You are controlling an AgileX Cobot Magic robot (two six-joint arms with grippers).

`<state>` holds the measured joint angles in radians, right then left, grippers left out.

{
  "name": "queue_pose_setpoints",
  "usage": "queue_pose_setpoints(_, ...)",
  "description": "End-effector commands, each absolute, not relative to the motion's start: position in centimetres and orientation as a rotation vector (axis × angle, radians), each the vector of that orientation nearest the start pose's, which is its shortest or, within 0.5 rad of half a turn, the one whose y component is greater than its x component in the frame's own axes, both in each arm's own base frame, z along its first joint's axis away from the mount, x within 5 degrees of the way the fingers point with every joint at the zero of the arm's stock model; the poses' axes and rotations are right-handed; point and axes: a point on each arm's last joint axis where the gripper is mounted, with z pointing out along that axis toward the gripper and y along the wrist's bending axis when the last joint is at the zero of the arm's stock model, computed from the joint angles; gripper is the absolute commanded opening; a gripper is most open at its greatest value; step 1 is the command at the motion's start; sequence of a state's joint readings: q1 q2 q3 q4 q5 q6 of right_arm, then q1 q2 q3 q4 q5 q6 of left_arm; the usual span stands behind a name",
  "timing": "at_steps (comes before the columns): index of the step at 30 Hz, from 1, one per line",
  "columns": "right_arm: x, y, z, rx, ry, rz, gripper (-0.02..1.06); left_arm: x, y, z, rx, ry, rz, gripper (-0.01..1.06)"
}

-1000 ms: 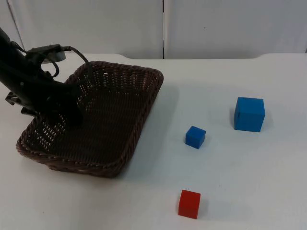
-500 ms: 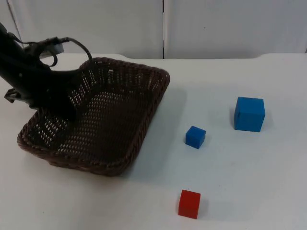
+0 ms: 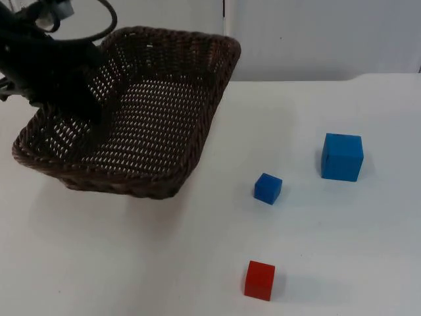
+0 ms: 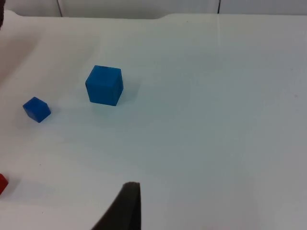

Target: Pick up the basket with the left hand and place the largest block into the basket with the right hand.

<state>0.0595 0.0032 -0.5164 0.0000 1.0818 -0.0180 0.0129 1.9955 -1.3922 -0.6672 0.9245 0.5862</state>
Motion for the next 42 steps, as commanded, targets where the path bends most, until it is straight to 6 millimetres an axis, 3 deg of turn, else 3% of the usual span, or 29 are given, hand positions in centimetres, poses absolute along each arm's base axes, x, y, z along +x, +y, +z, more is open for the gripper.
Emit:
queue_pose_setpoints(1,-0.7,-0.1,28.0,-0.071,2.046,0.015,1.05,39.6,-4.5,19.4,0.245,2.744,-0.772,0.0)
queue_pose_setpoints(10,-0.7,-0.1,28.0,-0.071,2.046,0.015,1.05,38.0,-4.7,21.2,0.213,2.706,-0.802,0.0)
queue_pose_setpoints(20,-0.7,-0.1,28.0,-0.071,2.046,0.015,1.05,33.6,-4.6,21.9,0.122,2.681,-0.782,0.0)
queue_pose_setpoints(36,-0.7,-0.1,28.0,-0.071,2.046,0.015,1.05,24.2,-4.4,23.3,0.059,2.613,-0.739,0.0)
queue_pose_setpoints(42,-0.7,-0.1,28.0,-0.071,2.046,0.015,1.05,22.7,-4.6,23.8,0.078,2.608,-0.756,0.0)
